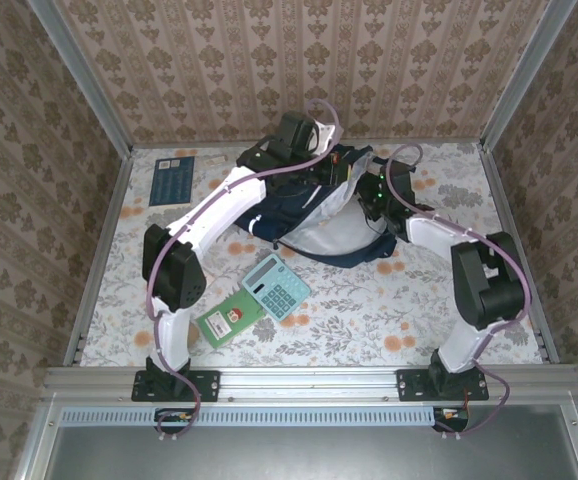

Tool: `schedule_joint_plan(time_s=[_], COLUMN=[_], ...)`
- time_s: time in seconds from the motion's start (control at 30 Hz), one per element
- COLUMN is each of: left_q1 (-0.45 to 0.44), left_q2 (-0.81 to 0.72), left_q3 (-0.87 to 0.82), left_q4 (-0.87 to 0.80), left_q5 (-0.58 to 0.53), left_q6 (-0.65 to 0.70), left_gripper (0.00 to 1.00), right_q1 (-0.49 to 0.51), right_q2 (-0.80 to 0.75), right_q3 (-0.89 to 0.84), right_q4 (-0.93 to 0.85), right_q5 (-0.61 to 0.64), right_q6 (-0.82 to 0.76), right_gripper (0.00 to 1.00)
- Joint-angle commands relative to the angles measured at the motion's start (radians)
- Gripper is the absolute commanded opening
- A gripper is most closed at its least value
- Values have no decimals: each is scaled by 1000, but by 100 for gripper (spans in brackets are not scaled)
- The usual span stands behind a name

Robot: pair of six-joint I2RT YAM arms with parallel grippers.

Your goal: Pack books, pencil case, and school supplies into a backpack

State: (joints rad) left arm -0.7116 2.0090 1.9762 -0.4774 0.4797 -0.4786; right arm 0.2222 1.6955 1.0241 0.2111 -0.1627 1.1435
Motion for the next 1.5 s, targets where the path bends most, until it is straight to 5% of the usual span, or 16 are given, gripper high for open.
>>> schedule_joint_plan(time_s=[0.0, 0.3, 0.43, 0.83, 1.23, 1.47], left_q1=[9, 39, 68, 332, 667, 769], left_q2=[-58, -98, -137, -286, -159, 22], left_q3=[-14, -141, -190, -394, -444, -343], left_q4=[56, 60, 52, 7, 36, 30], left_q5=[24, -3, -15, -198, -240, -204], left_q6=[-18, -41, -34, 6, -2, -11], left_gripper=[0, 15, 42, 79, 76, 74], right_q1=[-13, -15, -13, 88, 240, 255], right_q2=[-100, -356, -406, -401, -312, -312], right_q3=[-51, -121, -137, -69, 103, 147], right_q4=[-85, -259, -288, -323, -387, -406], right_q5=[-3, 44, 46, 4, 29, 38], right_q6=[-67, -181, -200, -255, -338, -371], right_gripper=[61, 59, 56, 53, 54, 59])
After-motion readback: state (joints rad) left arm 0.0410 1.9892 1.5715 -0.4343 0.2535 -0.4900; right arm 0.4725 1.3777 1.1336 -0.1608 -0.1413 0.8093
